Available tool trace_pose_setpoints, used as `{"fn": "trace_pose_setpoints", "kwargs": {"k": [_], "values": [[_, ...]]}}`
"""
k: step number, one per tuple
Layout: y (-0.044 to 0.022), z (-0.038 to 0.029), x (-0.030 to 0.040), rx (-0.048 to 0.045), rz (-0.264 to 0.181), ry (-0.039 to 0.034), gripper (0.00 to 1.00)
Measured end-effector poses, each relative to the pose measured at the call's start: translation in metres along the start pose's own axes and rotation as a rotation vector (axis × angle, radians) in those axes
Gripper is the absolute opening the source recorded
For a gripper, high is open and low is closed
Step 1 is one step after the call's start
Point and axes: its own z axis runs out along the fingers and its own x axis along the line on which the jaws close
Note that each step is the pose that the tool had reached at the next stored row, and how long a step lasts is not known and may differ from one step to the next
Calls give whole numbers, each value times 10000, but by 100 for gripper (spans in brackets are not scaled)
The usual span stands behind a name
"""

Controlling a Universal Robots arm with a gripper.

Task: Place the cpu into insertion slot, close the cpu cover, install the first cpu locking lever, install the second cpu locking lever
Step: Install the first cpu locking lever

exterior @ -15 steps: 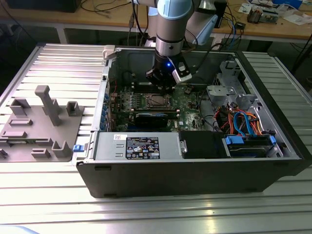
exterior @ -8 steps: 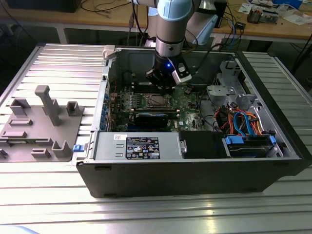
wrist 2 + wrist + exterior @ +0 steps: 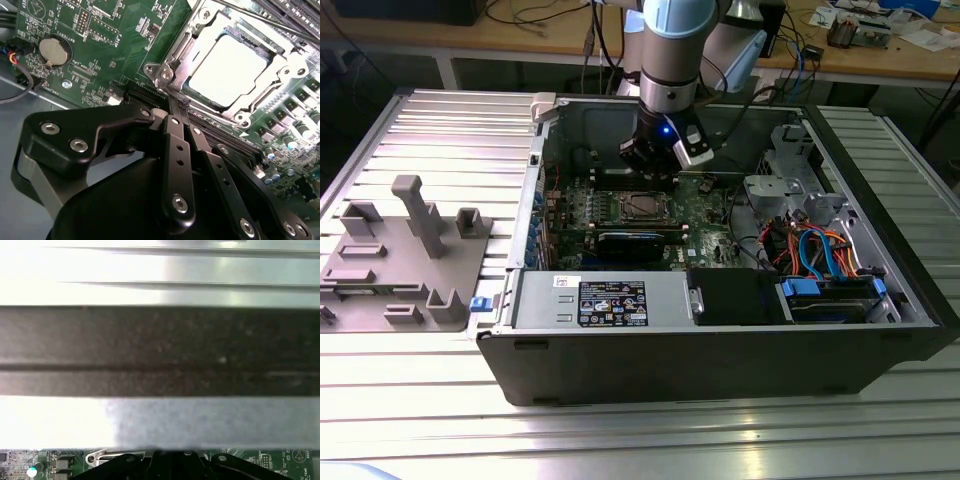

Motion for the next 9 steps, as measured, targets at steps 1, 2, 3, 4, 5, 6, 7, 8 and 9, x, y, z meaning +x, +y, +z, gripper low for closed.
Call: {"fn": "trace_pose_setpoints", "kwargs": {"k": [1, 2, 3, 4, 5, 6, 7, 8, 9], "values": [[0, -1, 0, -1, 0, -1, 11], [1, -1, 0, -2, 0, -1, 11], [-3, -3, 0, 1, -2, 1, 11], [-17, -5, 0, 1, -2, 1, 11], [-30, -5, 0, 0, 0, 0, 11], [-43, -7, 0, 1, -1, 1, 11], [-64, -9, 0, 2, -1, 1, 11], [-68, -9, 1, 0, 0, 0, 11], [-68, -9, 1, 0, 1, 0, 11]]}}
